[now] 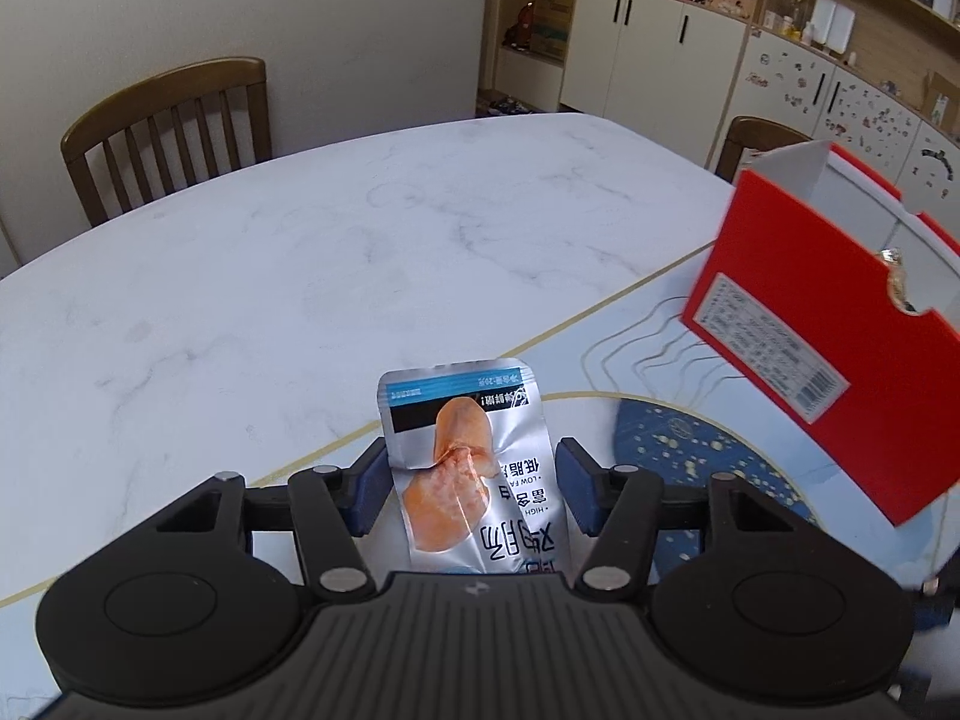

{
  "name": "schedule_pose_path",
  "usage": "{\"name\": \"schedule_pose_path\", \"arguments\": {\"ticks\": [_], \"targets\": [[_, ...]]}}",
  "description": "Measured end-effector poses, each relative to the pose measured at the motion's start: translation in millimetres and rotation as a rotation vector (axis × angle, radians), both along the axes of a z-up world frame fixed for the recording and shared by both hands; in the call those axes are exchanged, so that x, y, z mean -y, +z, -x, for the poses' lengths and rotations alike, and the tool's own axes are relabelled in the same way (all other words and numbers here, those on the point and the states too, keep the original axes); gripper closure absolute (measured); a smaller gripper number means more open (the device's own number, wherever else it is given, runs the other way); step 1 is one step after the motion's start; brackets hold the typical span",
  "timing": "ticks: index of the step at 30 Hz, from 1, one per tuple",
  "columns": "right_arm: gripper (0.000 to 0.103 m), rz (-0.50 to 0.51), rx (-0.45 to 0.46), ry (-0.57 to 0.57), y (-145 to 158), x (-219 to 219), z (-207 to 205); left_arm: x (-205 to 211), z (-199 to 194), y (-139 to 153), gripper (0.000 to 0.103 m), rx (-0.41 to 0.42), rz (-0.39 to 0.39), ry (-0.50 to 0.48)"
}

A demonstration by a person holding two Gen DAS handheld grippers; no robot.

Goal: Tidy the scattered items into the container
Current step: 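Lift and carry the sausage packet and USB cable over the red shoebox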

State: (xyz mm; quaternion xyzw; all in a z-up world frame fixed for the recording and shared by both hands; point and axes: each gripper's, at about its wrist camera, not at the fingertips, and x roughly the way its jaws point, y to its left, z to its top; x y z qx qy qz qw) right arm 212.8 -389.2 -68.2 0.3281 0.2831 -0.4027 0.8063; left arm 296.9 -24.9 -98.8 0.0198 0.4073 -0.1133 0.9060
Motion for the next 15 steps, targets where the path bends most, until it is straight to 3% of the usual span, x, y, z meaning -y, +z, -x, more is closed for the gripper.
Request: {"name": "schedule_pose_path", "arguments": {"ticks": [9,15], "targets": [[0.083,-0.007,0.003,-0.055,3,-6,26,6,24,13,0.046,-0.011,0.042,-0.023],[0.083,-0.038,-0.002,-0.021,12,-17,37,16,46,26,0.046,-0.04,0.066,-0.066]]}}
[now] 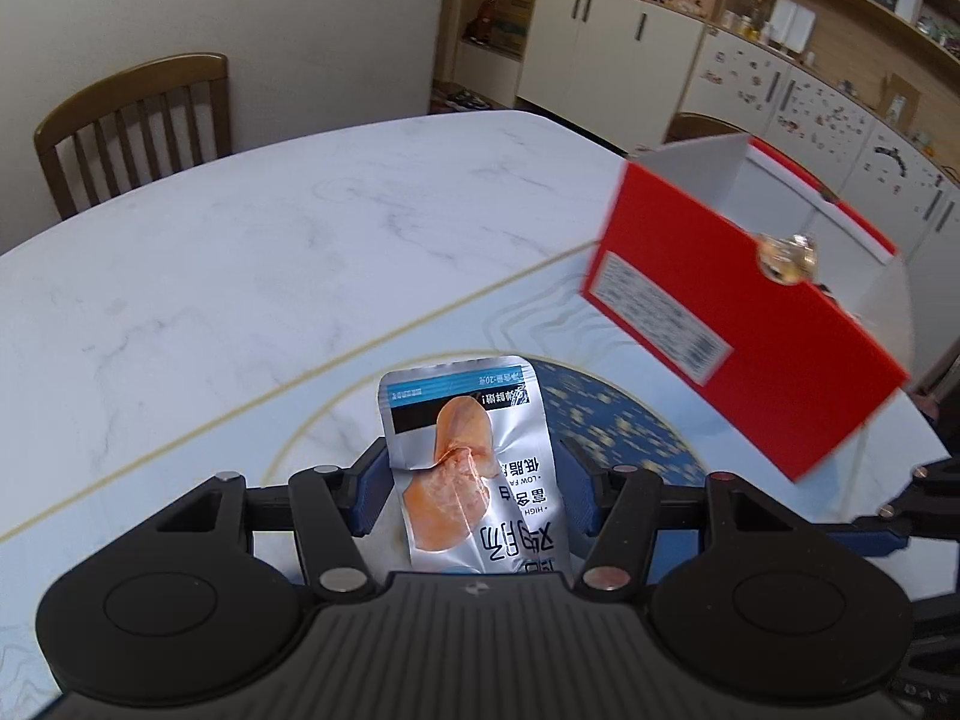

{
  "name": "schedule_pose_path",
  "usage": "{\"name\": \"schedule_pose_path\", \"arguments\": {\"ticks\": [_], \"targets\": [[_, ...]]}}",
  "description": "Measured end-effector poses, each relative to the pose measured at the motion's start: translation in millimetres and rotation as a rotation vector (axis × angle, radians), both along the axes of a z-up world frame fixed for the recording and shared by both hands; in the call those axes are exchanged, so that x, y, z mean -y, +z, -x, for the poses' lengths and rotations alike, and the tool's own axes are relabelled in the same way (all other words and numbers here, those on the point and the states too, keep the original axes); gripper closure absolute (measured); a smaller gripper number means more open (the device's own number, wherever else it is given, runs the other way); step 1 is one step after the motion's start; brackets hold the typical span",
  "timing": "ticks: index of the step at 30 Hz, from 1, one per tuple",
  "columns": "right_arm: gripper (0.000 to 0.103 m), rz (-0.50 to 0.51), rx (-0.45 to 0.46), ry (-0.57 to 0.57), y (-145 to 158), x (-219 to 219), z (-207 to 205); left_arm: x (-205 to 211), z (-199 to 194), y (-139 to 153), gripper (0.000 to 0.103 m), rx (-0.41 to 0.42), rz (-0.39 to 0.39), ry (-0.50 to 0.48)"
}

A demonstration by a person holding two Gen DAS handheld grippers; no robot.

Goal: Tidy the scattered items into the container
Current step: 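Lift and carry the sausage packet and USB cable over the red shoebox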

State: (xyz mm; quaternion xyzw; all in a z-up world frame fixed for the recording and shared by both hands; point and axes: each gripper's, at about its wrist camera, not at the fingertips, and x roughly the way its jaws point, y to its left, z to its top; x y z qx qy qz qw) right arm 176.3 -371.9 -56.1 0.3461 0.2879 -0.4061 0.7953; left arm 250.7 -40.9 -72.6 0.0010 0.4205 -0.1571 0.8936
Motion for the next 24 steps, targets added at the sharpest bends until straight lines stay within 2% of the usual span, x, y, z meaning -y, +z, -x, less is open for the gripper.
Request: {"name": "schedule_pose_path", "arguments": {"ticks": [8,16,24], "targets": [[0.083,-0.085,-0.019,0.114,10,-18,14,16,34,8,0.046,-0.063,0.013,-0.085],[0.083,-0.118,-0.049,0.176,17,-38,31,28,67,16,0.046,-0.127,0.021,-0.146],[0.083,-0.132,-0.074,0.246,27,-45,55,48,89,39,0.046,-0.138,-0.005,-0.227]]}}
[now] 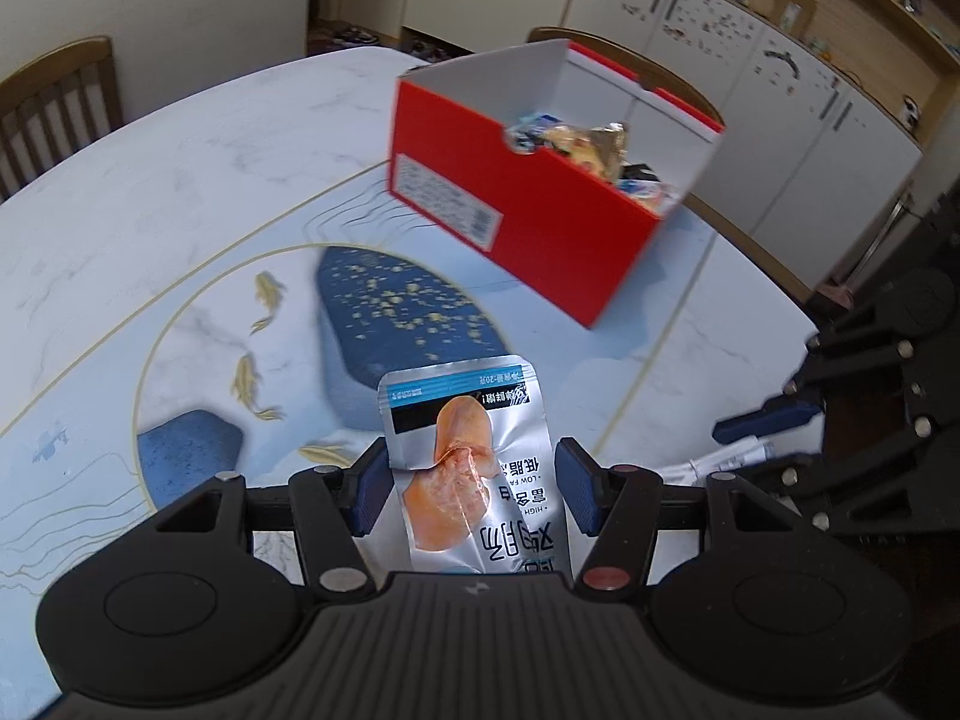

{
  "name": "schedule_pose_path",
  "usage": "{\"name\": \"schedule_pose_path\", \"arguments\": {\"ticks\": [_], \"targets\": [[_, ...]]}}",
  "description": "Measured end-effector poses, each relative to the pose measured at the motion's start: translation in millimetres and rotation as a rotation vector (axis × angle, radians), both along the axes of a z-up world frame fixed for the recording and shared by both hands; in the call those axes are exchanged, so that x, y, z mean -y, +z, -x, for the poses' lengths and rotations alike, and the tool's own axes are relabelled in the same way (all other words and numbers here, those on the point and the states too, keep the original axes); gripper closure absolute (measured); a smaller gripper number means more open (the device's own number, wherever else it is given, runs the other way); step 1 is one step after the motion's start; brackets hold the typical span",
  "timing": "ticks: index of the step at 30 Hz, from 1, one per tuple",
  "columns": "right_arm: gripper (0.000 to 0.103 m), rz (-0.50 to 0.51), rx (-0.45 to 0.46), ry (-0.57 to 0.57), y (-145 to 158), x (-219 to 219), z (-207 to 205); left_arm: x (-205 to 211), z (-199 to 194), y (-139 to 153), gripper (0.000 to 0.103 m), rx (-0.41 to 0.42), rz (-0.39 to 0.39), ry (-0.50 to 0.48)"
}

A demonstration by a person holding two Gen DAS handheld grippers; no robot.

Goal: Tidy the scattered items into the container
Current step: 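Lift and carry the sausage packet and USB cable over the red shoebox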

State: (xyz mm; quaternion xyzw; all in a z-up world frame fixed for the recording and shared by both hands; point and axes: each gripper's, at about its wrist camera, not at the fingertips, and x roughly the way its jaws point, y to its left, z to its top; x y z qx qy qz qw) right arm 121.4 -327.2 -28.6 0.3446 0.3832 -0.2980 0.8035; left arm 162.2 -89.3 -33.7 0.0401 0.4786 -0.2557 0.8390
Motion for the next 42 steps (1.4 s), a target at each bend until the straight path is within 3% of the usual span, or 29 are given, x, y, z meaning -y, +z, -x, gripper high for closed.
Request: {"name": "schedule_pose_path", "arguments": {"ticks": [10,20,42], "targets": [[0.083,-0.079,0.009,0.118,4,14,30,31,7,26,0.046,-0.02,-0.011,-0.08],[0.083,-0.122,0.026,0.185,2,38,62,64,-11,49,0.046,-0.026,-0.002,-0.11],[0.083,-0.012,0.031,0.089,8,146,160,145,-82,82,0.046,0.024,-0.021,-0.13]]}}
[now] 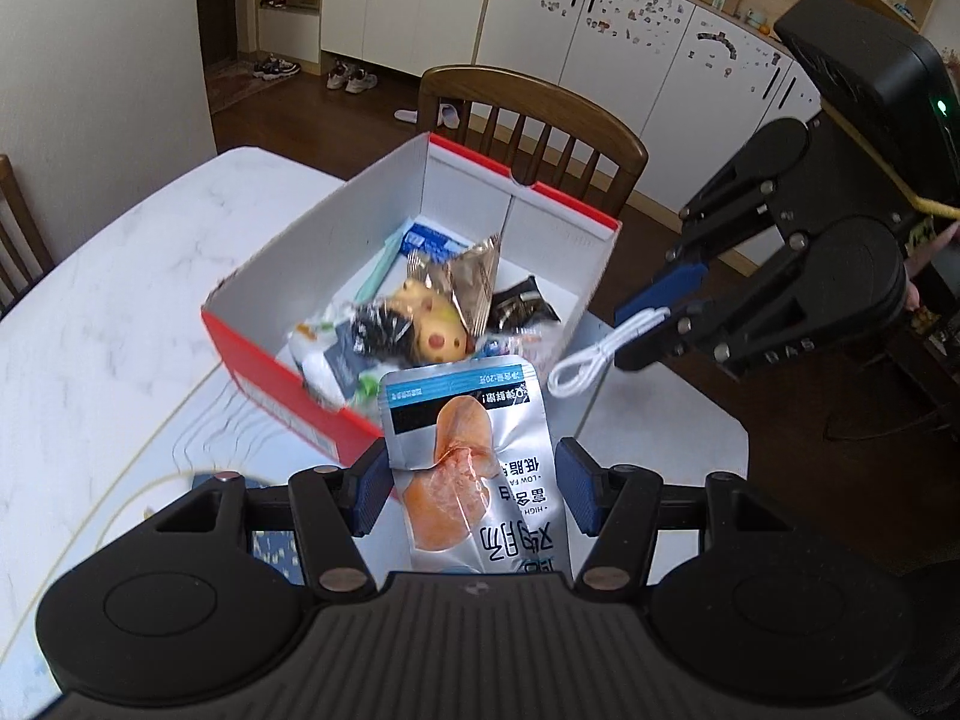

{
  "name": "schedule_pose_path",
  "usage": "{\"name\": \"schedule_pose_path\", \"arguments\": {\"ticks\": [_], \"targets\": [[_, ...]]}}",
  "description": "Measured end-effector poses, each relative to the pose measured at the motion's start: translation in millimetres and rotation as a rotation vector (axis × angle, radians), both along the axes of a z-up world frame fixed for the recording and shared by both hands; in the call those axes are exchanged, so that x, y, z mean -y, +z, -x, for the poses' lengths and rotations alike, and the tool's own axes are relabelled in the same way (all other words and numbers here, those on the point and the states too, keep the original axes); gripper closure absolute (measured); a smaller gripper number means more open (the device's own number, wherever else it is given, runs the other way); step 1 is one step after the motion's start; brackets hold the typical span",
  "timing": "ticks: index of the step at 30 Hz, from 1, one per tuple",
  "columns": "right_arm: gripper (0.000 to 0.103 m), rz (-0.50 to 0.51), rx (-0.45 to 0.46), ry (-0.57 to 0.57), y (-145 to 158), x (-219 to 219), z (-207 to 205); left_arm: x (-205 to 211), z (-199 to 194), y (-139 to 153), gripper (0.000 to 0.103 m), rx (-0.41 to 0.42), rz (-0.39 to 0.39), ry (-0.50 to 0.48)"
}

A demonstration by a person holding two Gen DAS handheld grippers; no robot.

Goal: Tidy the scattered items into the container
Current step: 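Lift and carry the sausage packet and USB cable over the red shoebox, then open left gripper dropping sausage packet while right gripper releases USB cable into box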

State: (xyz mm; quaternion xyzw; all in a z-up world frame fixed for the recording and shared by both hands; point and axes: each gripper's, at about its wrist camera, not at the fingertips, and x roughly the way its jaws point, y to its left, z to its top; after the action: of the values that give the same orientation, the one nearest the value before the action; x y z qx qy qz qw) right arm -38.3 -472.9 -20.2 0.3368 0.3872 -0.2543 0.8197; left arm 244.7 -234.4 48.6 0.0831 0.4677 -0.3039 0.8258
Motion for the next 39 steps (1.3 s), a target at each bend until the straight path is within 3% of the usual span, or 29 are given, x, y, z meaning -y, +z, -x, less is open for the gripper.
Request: {"name": "schedule_pose_path", "arguments": {"ticks": [17,29,39], "targets": [[0.083,0.026,-0.049,-0.082,-42,59,34,46,-60,-22,0.046,-0.025,-0.061,0.039],[0.083,-0.008,-0.071,-0.087,-90,78,22,61,-93,-60,0.046,-0.055,-0.15,0.083],[0.083,-0.037,-0.076,-0.081,-111,78,12,64,-104,-83,0.046,-0.073,-0.167,0.114]]}}
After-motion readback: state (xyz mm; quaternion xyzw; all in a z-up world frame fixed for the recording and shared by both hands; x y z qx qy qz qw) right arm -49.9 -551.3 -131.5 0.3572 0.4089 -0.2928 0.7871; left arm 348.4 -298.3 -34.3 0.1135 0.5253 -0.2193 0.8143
